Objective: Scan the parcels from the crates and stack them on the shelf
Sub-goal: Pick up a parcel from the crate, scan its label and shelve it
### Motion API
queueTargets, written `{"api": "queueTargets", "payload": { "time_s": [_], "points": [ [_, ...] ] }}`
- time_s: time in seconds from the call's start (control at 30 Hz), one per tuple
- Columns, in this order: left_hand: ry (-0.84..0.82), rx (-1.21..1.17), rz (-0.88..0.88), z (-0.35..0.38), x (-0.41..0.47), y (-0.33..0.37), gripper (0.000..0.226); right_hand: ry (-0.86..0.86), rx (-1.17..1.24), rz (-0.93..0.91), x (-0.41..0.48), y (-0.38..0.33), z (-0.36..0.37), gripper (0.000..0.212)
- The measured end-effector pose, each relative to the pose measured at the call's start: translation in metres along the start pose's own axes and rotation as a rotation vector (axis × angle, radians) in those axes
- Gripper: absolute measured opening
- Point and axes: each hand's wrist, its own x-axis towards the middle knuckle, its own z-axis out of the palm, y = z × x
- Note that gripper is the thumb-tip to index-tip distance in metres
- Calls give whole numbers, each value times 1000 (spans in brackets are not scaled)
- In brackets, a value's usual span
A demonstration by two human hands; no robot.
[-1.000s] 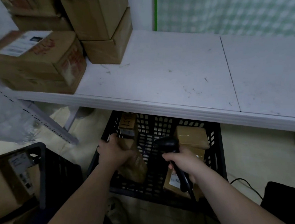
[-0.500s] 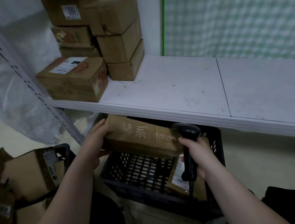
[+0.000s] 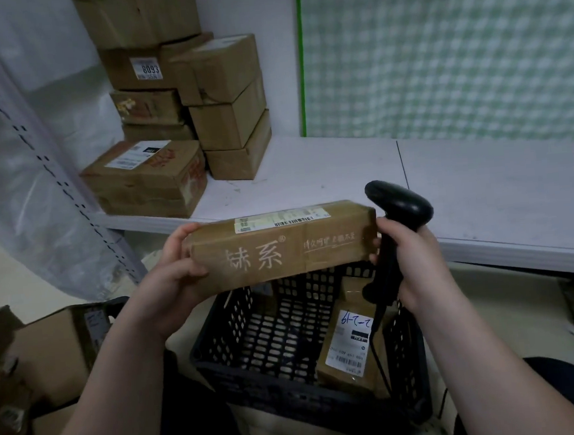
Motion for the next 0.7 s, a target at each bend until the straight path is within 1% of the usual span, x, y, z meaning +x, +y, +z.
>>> {"api": "queueTargets", "payload": {
  "time_s": [0.03, 0.1, 0.17, 0.2, 0.23, 0.3, 0.33, 0.37, 0.4, 0.47, 0.53, 0.6, 0.7],
  "points": [
    [-19, -13, 2, 1, -1, 1, 55, -5, 17, -22, 1, -4, 0, 12],
    [-36, -44, -14, 7, -1, 4, 35, -18, 28, -63, 2, -11, 0, 11],
    [13, -28, -10, 13, 1, 4, 14, -21, 16, -90, 3, -15, 1, 16],
    [43, -11, -3, 17, 2, 3, 14, -22, 10, -97, 4, -16, 2, 19],
    [59, -19, 0, 18, 3, 1, 22, -23, 6, -99, 5, -17, 2, 21],
    [28, -95, 17, 17, 6, -3, 58, -28, -5, -97, 7, -19, 2, 20],
    [-14, -117, 17, 15, 7, -5, 78, -34, -13, -94, 9, -19, 2, 19],
    [-54, -102, 2, 15, 7, -7, 92, -41, -20, -93, 10, -20, 2, 19],
    [-83, -79, -19, 16, 7, -7, 97, -52, -27, -93, 11, -20, 2, 18],
    [-77, -53, -46, 19, 7, -9, 90, -79, -45, -91, 13, -22, 3, 12],
    [-12, -65, -25, 22, 8, -10, 84, -107, -68, -80, 14, -24, 4, 8],
    [86, -104, 29, 27, 10, -11, 80, -151, -107, -75, 15, -25, 5, 10],
    [208, -163, 70, 33, 15, -14, 78, -224, -263, -80, 13, -23, 8, 20]
  ]
}}
